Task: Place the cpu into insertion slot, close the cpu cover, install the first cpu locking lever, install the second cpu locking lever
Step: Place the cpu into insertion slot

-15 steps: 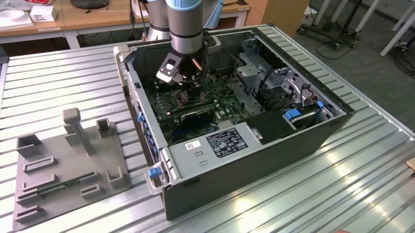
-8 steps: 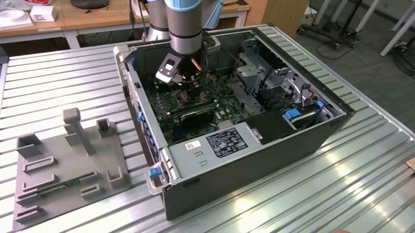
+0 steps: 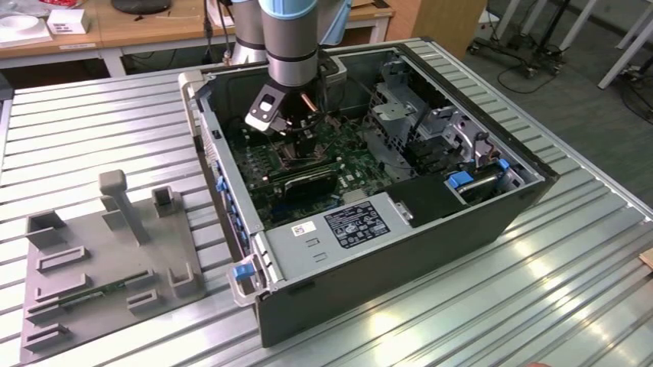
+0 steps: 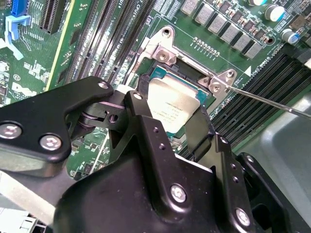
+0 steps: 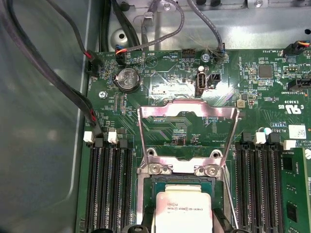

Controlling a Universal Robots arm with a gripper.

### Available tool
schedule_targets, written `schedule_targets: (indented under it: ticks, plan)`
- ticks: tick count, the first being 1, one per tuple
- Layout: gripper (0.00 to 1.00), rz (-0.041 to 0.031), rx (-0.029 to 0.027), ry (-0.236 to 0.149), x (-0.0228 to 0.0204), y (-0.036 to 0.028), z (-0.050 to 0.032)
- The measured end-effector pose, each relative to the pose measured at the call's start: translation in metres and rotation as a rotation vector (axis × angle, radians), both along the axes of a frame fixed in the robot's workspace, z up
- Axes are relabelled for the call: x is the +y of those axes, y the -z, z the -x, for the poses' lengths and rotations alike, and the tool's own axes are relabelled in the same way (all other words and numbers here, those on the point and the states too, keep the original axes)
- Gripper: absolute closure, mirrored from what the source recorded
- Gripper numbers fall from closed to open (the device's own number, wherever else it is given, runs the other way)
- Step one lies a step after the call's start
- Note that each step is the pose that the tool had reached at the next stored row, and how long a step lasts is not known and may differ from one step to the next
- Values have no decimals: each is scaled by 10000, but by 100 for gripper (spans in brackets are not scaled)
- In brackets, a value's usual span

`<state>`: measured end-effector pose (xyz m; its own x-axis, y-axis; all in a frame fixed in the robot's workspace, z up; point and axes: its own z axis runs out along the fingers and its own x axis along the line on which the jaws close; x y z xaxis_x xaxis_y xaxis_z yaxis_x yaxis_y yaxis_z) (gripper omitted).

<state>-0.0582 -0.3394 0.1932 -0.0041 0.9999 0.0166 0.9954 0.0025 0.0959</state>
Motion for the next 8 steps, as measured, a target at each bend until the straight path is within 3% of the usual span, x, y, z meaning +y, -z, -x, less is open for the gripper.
schedule_targets:
  ticks: [8]
  plan:
    - [46, -3, -2, 0, 1, -1, -1]
